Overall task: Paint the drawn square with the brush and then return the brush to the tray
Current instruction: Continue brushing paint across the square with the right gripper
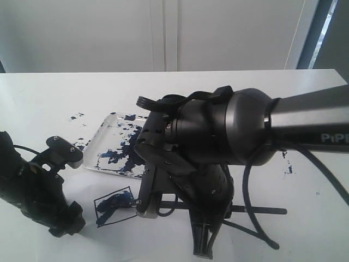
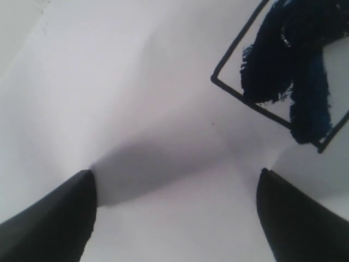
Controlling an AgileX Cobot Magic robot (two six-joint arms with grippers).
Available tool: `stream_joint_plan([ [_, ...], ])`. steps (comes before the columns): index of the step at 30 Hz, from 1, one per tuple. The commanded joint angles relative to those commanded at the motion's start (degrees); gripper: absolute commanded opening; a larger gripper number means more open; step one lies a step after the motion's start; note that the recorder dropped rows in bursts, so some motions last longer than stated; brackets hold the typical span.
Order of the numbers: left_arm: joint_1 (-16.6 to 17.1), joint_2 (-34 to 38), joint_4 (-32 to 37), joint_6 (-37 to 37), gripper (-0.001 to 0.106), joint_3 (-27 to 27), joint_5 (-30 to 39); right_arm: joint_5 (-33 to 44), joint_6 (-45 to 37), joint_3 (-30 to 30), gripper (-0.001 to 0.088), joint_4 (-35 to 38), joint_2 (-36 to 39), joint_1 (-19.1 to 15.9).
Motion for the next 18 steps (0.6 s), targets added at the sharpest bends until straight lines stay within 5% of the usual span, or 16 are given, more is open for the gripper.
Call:
stream_joint_plan([
  [10, 0.0, 0.0, 0.0, 0.0, 0.083, 0.0, -0.3, 0.0, -3.1, 0.0, 0.0000, 8.4, -1.6, 2.1],
  [18, 0.0, 0.0, 0.0, 0.0, 0.083, 0.0, -0.3, 0.0, -3.0, 0.0, 0.0000, 6.1, -1.6, 3.3],
])
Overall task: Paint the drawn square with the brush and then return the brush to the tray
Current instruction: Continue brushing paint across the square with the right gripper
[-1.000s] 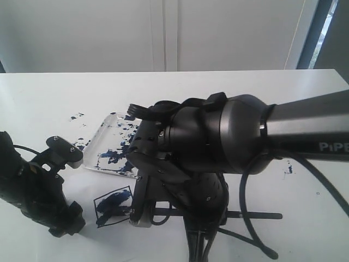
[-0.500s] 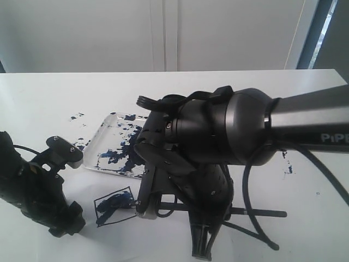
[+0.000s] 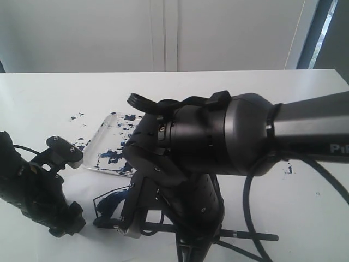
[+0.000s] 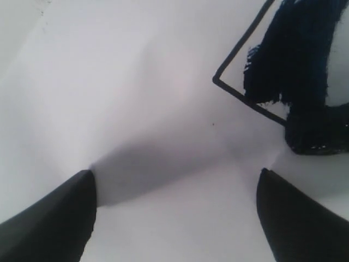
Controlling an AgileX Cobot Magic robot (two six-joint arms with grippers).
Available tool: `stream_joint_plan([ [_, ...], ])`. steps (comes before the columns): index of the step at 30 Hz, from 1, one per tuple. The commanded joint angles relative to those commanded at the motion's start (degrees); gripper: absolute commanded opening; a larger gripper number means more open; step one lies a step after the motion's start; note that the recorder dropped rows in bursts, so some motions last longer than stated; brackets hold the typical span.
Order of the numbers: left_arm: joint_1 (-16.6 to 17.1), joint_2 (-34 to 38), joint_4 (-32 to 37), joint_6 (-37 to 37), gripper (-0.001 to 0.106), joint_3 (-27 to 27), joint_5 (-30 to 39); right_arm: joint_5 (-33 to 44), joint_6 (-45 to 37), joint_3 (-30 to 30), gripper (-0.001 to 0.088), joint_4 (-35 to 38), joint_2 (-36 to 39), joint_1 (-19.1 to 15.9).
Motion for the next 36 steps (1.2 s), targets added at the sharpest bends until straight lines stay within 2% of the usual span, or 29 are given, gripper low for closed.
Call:
stream_joint_plan([
  [10, 0.0, 0.0, 0.0, -0.5, 0.082, 0.0, 0.1, 0.0, 0.1, 0.0, 0.0000, -2.1, 0.0, 0.0],
  [14, 0.0, 0.0, 0.0, -1.1, 0.078, 0.0, 0.4, 0.0, 0.1, 0.0, 0.0000, -2.1, 0.0, 0.0],
  [27, 0.1, 0.0, 0.2, -3.3, 0.075, 0.1, 6.2, 0.0, 1.0, 0.0, 0.0000, -3.3, 0.7, 0.0],
  [36, 0.1, -0.8, 0.4, -5.4, 0.075, 5.2, 3.0, 0.0, 2.6, 0.0, 0.0000, -5.7, 0.7, 0.0],
])
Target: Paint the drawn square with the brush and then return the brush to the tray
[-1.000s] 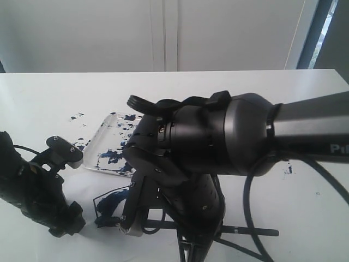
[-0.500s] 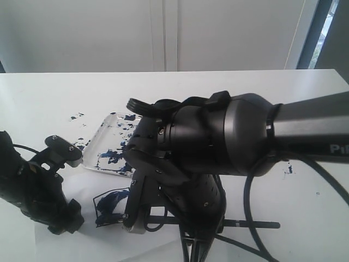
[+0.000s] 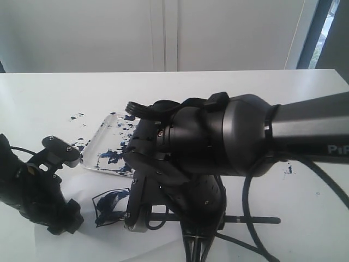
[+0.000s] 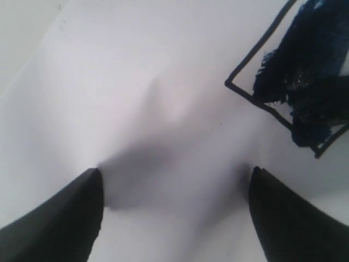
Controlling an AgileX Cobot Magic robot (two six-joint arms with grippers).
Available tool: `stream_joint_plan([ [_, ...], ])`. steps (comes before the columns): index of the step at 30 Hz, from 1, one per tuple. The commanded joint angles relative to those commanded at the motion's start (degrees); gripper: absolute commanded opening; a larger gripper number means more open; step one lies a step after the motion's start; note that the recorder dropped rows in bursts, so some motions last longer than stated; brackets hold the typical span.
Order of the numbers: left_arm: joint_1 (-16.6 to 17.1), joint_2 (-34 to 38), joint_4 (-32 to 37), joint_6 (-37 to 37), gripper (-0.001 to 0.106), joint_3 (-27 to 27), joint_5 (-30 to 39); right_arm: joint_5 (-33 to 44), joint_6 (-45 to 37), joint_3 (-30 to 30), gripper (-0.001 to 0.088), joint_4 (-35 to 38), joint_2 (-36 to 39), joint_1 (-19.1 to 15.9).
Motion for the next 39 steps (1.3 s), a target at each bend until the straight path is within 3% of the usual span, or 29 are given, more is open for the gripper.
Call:
stream_joint_plan([
  [5, 0.0, 0.0, 0.0, -3.0, 0.075, 0.8, -1.7, 0.0, 0.0, 0.0, 0.0000, -0.9, 0.0, -0.3],
  [15, 0.0, 0.0, 0.2, -3.5, 0.075, 0.8, -1.8, 0.0, 0.9, 0.0, 0.0000, -2.2, 0.0, -4.8],
  [25, 0.0, 0.0, 0.2, -3.5, 0.075, 0.8, -3.6, 0.0, 0.5, 0.0, 0.0000, 2.5, 0.0, -4.5],
  [39, 0.0, 0.0, 0.2, -4.0, 0.075, 0.8, -7.1, 0.0, -0.1, 0.5, 0.0000, 4.9, 0.0, 0.0],
])
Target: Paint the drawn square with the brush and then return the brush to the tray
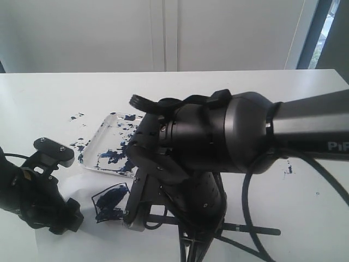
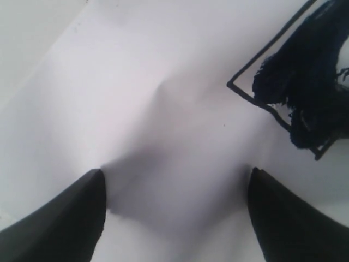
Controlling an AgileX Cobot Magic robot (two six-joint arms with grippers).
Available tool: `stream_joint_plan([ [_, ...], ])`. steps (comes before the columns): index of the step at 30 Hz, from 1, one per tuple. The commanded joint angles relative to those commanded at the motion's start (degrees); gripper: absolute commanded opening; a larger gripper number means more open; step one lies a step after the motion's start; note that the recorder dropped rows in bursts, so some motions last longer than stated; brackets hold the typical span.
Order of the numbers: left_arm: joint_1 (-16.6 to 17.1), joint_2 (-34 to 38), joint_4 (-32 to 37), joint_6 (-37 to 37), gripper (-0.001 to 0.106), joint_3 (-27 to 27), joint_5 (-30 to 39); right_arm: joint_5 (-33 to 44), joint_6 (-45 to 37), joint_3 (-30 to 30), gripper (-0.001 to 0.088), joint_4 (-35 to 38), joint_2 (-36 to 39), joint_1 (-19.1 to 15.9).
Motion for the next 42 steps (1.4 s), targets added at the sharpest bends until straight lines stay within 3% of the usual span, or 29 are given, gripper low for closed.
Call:
stream_joint_plan([
  [7, 0.0, 0.0, 0.0, 0.0, 0.075, 0.0, -0.1, 0.0, 3.1, 4.8, 0.0000, -8.9, 0.0, 0.0],
  [11, 0.0, 0.0, 0.0, 0.0, 0.075, 0.0, -0.2, 0.0, 3.2, 4.7, 0.0000, -9.2, -0.1, 0.0],
  [20, 0.0, 0.0, 0.0, 0.0, 0.075, 0.0, 0.4, 0.0, 11.6, 4.7, 0.0000, -17.5, -0.1, 0.0],
  [30, 0.0, -3.4, -0.2, -0.9, 0.075, 0.0, 0.6, 0.0, 7.5, 4.7, 0.0000, -7.2, -0.1, 0.0],
  [42, 0.0, -12.2, -0.7, -0.9, 0.075, 0.0, 1.4, 0.0, 6.5, 4.7, 0.0000, -3.3, -0.1, 1.9],
])
